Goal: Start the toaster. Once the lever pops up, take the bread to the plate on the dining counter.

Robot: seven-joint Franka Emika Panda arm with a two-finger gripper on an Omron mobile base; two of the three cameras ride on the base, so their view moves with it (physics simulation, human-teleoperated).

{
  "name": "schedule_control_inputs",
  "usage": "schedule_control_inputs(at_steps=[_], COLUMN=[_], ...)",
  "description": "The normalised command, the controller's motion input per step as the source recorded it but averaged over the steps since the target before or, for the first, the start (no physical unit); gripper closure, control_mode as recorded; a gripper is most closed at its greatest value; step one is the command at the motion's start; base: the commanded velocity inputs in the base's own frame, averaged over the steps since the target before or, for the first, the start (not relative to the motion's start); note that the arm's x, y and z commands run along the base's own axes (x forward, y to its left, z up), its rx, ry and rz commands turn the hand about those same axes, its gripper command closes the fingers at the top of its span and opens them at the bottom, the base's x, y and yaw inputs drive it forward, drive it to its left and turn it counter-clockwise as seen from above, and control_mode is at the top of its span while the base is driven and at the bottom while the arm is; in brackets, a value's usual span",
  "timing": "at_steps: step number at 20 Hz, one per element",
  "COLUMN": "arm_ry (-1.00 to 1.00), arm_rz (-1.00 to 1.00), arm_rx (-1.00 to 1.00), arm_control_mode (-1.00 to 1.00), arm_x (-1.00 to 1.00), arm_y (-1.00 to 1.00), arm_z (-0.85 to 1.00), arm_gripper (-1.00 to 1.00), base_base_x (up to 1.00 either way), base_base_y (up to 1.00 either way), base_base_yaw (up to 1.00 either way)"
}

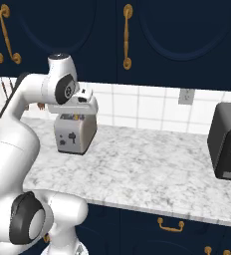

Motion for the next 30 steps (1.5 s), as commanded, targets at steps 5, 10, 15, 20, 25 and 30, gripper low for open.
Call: schedule_control_inputs(at_steps=[5,10,15,20,25,30], arm_ry=[0.01,0.03,0.07,0.0,0.05,0.08], arm_rz=[-0.01,-0.1,-0.06,-0.07,-0.11,-0.06], arm_rx=[0.02,0.32,0.56,0.36,0.12,0.01], arm_control_mode=[-1.0,-1.0,-1.0,-1.0,-1.0,-1.0], arm_x=[-0.09,-0.12,0.01,0.24,0.39,0.27], arm_y=[-0.16,-0.38,0.15,0.67,0.72,0.11], arm_z=[-0.17,-0.69,-0.76,-0.35,-0.02,-0.31], arm_gripper=[-1.0,-1.0,-1.0,-1.0,-1.0,-1.0], base_base_x=[0.0,0.0,0.0,0.0,0.0,0.0], base_base_y=[0.0,0.0,0.0,0.0,0.0,0.0], base_base_yaw=[0.0,0.0,0.0,0.0,0.0,0.0])
